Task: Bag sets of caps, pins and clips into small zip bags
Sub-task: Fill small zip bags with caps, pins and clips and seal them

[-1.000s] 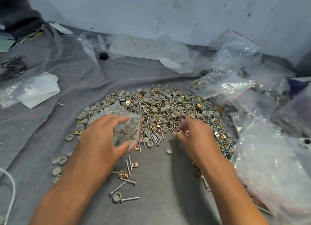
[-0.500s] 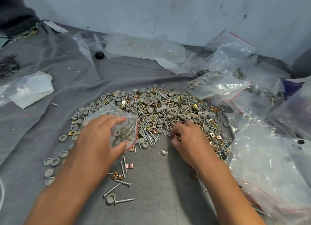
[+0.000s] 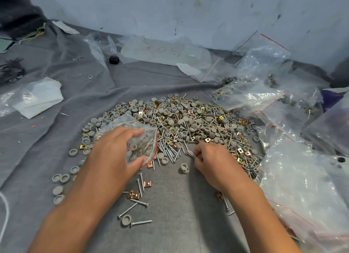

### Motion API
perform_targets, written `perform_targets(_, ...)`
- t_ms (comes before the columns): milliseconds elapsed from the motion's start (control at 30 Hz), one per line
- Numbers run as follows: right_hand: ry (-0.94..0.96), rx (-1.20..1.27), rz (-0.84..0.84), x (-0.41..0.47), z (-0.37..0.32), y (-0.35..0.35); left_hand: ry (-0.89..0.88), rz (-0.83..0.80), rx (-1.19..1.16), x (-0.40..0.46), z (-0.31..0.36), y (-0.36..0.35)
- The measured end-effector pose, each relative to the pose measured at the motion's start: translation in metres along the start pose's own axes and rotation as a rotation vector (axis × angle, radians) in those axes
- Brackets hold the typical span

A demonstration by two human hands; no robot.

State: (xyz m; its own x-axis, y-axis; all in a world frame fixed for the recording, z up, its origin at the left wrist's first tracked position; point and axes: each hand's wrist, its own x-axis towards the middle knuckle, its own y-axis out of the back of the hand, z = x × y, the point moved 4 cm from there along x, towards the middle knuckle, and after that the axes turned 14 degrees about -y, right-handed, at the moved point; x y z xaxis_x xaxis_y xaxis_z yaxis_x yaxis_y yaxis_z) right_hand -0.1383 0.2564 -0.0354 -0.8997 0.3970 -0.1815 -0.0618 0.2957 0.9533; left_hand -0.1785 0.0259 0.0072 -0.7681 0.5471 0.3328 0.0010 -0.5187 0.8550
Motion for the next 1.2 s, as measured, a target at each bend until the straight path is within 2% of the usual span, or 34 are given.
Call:
perform_targets(67,0.015,-0.058,0.038,-0.002,-0.001,-0.002,0.001,-0.002,0.004,-0.001,-0.001,0.000)
perform_targets(167,0.067,-0.278,0.115,-0.005,-0.002,-0.005,-0.001,-0.007,0.006,-0.002,-0.001,-0.001)
perform_targets(267,0.086,-0.388,0.104,-0.009,-0.002,-0.011,0.003,-0.012,-0.001,-0.002,-0.002,-0.001)
perform_targets(333,0.085,-0.275,0.100,-0.009,-0.004,-0.009,0.006,-0.018,-0.002,-0.001,-0.002,0.000)
perform_targets(467,0.076,0.419,-0.013,-0.011,-0.017,0.007,0.008,-0.017,-0.003,-0.001,-0.002,0.000)
perform_targets(533,0.204,0.582,0.097,-0.019,-0.031,0.014,-0.007,-0.016,-0.004,0.000,0.000,-0.001)
perform_targets(667,0.435,0.591,0.310,-0.032,-0.060,0.018,-0.013,-0.007,-0.018,0.000,0.001,-0.002)
perform_targets(833,0.550,0.470,0.426,-0.036,-0.075,0.015,-0.016,-0.010,-0.035,0.000,-0.002,-0.002)
perform_targets(900,0.575,0.470,0.404,-0.037,-0.078,0.014,-0.020,-0.013,-0.038,0.000,-0.002,-0.002)
perform_targets(967,0.544,0.581,0.386,-0.033,-0.073,0.017,-0.020,-0.021,-0.031,0.000,-0.002,-0.003)
perform_targets(1033,0.401,0.587,0.374,-0.023,-0.058,0.020,-0.021,-0.025,-0.025,-0.001,-0.003,-0.002)
perform_targets(1133,0.148,0.385,0.205,-0.006,-0.036,0.008,-0.023,-0.014,-0.001,-0.002,-0.002,-0.001)
perform_targets(1200,0.070,0.272,0.138,-0.004,-0.033,-0.004,-0.027,-0.012,0.002,-0.002,-0.002,-0.002)
